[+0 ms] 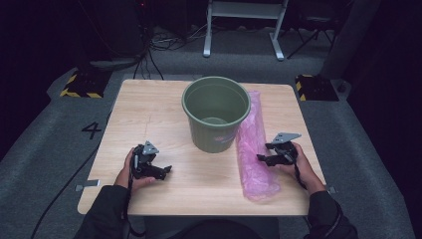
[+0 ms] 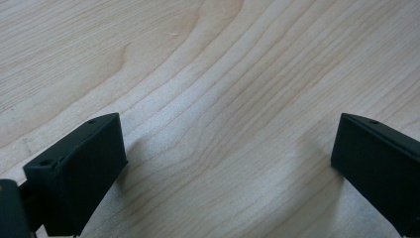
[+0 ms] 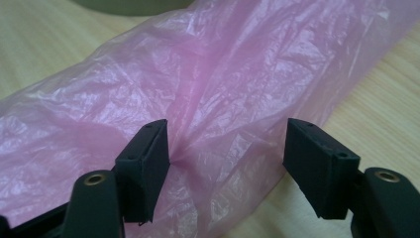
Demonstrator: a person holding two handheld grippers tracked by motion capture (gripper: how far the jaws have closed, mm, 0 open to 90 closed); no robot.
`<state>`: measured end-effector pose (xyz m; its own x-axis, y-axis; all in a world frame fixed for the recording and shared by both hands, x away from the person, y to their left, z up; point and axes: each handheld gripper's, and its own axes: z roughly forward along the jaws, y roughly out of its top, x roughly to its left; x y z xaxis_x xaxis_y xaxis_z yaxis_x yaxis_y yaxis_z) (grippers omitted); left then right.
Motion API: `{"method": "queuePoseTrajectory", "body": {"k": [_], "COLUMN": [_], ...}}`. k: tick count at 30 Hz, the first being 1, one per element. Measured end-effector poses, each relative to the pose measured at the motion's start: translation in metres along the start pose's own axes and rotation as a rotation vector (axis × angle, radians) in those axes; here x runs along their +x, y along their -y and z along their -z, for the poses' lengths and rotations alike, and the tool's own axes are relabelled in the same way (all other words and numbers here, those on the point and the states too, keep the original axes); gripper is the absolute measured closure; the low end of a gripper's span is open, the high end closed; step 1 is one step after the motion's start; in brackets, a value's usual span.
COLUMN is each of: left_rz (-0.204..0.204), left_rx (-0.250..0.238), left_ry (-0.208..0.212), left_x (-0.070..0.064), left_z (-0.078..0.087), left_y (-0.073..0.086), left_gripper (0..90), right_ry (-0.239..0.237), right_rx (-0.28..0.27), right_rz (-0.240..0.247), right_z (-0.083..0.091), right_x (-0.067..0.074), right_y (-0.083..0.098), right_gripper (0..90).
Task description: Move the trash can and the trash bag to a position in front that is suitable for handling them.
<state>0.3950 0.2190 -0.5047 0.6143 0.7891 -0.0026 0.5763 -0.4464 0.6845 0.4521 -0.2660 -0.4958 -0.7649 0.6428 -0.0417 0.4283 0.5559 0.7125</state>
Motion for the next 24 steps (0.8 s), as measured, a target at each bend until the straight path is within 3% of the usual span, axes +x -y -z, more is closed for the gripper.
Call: {"method": "queuePoseTrajectory", "body": {"k": [2,9,15,17,20,22,23,24], "left_rz": [0.0,-0.034,-0.08,-0.071,-0.069,-0.075,-0.075,-0.075], "left_rx": [-0.002,-0.005,-0.009,-0.002,0.0,-0.005,-0.005,-0.005], "left_ry": [0.004,0.032,0.058,0.068,0.067,0.072,0.072,0.072], "left_x": [-0.001,-0.002,-0.007,-0.006,-0.007,-0.007,-0.007,-0.007], "left_z": [-0.001,-0.003,-0.01,-0.012,-0.012,-0.012,-0.012,-0.012], "left_y": [-0.001,-0.003,-0.011,-0.013,-0.013,-0.013,-0.013,-0.013], "left_gripper": [0.4,0.9,0.9,0.9,0.5,1.5,1.7,1.7], "right_ry": [0.006,0.021,0.007,0.011,0.053,0.064,0.064,0.087], "right_rx": [0.005,-0.061,-0.106,-0.1,-0.083,-0.08,-0.08,-0.074], "right_rz": [0.025,0.009,0.031,0.037,0.035,-0.019,-0.019,-0.058], "right_z": [0.003,0.01,0.007,0.005,0.0,-0.004,-0.004,-0.01], "right_x": [0.006,0.007,0.01,0.009,-0.001,-0.014,-0.014,-0.027], "right_y": [-0.001,-0.015,-0.046,-0.054,-0.058,-0.057,-0.057,-0.056], "right_gripper": [30.9,27.7,26.9,27.2,27.4,28.7,28.7,27.6]}}
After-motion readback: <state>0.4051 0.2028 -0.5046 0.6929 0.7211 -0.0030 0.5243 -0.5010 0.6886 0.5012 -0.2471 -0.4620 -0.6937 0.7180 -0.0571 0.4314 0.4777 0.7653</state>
